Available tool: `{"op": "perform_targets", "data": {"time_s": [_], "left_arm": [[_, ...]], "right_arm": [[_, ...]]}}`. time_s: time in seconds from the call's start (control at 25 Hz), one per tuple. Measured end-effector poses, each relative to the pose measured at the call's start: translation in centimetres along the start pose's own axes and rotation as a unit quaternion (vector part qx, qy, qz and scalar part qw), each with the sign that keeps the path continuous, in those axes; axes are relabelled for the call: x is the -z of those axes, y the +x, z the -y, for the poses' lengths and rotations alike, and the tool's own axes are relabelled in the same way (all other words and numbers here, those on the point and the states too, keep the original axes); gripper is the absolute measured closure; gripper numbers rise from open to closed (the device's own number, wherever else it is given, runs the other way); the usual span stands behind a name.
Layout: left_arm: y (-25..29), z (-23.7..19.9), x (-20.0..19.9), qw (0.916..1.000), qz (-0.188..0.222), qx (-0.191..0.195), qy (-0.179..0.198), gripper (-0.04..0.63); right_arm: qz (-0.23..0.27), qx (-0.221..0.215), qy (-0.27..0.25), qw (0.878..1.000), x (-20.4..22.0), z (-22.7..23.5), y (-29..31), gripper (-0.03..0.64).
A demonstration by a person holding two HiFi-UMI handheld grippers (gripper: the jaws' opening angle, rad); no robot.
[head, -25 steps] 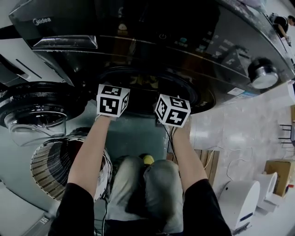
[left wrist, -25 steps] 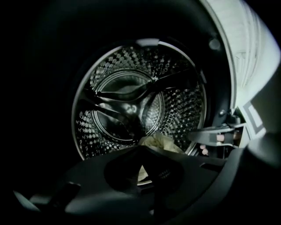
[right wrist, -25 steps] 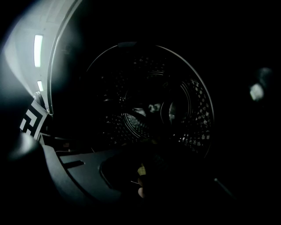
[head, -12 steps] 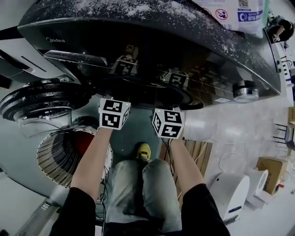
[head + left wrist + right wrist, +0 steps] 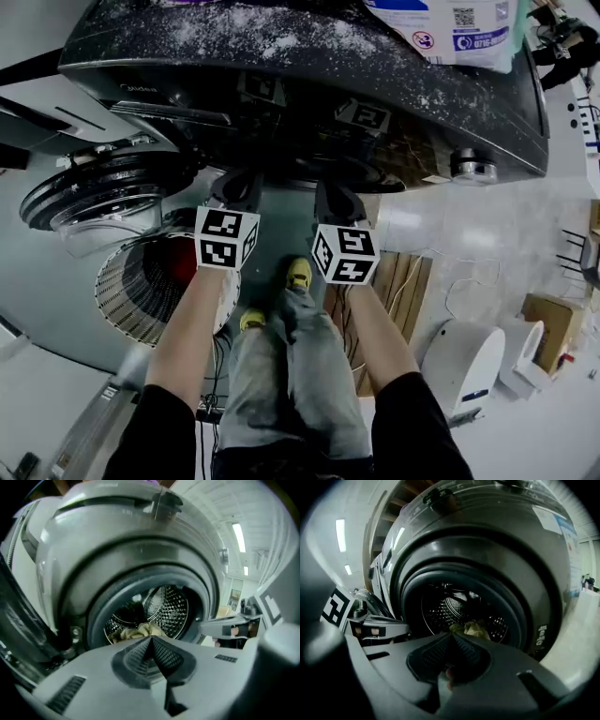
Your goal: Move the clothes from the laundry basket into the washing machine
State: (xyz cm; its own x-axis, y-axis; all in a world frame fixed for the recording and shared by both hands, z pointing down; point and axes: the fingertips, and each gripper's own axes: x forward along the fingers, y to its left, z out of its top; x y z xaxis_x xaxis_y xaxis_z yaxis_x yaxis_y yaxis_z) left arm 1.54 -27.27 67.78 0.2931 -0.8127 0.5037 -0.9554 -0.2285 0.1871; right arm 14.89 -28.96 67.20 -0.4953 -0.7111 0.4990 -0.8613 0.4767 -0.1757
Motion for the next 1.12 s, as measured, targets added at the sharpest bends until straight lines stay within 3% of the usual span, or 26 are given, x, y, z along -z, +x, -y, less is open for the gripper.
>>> {"op": "perform_targets", "data": {"time_s": [0.2, 0.4, 0.6, 0.8, 1.12], "left_arm": [[-3.7, 1.0, -0.8, 0.9998, -0.012, -0.014, 0.005, 0.584], [-7.8, 2.8, -2.5, 0.9998, -0.014, -0.004, 0.014, 0.584], [-12.3, 4.7, -5.6, 0.9998, 0.0, 0.004, 0.02, 0.584], [-16.5, 5.8, -8.0, 0.9997, 0.008, 0.003, 0.024, 0.584], [-23.2, 5.9, -12.5, 0.9988, 0.046, -0.004, 0.013, 0.584]], "right_arm": [[-0.005, -0.002, 0.012, 1.0, -1.2, -1.4, -3.8, 0.612], [-0.004, 0.002, 0.027, 1.0, -3.0, -2.7, -8.1, 0.612], [0.013, -0.01, 0.052, 0.999, -5.1, -4.0, -13.0, 0.612], [0.016, 0.003, 0.036, 0.999, -7.0, -4.8, -17.6, 0.612], [0.045, -0.01, 0.028, 0.999, -11.3, -9.2, -23.3, 0.612]]}}
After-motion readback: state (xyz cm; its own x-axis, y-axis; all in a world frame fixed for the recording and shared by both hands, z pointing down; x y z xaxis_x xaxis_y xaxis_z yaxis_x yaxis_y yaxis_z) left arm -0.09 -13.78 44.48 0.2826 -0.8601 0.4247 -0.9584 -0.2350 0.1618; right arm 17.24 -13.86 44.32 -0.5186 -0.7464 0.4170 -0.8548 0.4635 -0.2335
